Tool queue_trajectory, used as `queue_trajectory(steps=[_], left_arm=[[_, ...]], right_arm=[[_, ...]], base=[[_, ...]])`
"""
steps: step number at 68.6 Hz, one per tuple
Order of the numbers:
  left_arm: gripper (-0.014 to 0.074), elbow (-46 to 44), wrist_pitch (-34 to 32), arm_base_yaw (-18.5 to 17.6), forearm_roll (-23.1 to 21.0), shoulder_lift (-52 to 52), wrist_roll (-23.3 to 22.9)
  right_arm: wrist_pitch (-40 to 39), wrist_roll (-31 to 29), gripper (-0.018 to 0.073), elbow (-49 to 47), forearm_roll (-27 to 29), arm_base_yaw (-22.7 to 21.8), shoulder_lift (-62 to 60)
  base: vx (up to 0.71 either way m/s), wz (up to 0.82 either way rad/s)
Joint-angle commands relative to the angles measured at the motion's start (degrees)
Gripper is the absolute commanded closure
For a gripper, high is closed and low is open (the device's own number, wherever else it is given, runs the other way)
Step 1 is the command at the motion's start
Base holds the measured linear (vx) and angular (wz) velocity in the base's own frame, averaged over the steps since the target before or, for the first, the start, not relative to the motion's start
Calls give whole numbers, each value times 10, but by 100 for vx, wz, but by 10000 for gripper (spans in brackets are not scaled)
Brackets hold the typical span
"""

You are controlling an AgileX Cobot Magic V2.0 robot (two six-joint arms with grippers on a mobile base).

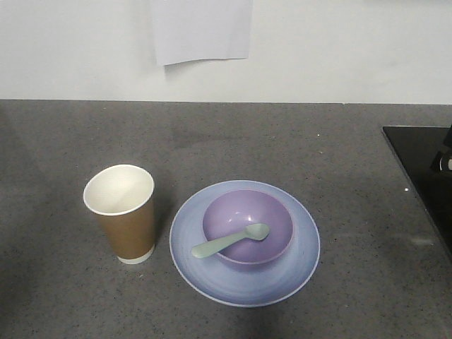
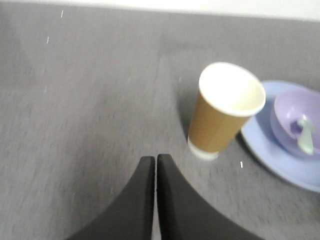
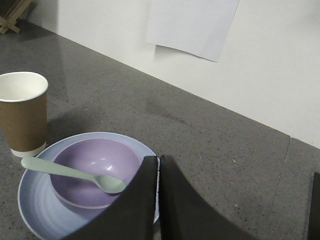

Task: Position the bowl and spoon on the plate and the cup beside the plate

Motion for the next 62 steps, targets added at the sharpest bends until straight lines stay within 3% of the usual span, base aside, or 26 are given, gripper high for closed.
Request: queue_trajectory(steps=[1,12,17,25,37,62], left_arm=[[603,66,-175,-2,-15,1,32],[603,264,-409,18,-35,-61,37],[603,334,-450,39,-43,-103,37],[603,419,-451,89,-50,-182,35],[603,459,-413,146,-48,-266,35],[603,503,-450,153,-84,-278,33]], right_arm=[[-43,-2,561,-12,8,-3,2],[-43,-2,561,-12,8,-3,2],[-43,-2,561,-12,8,-3,2],[-43,-2,561,-12,8,-3,2],[-42,-2,561,-12,8,-3,2],[-41,-2,561,-12,8,-3,1]], base=[[0,0],[0,0],[0,0],[0,0],[0,0],[0,0]])
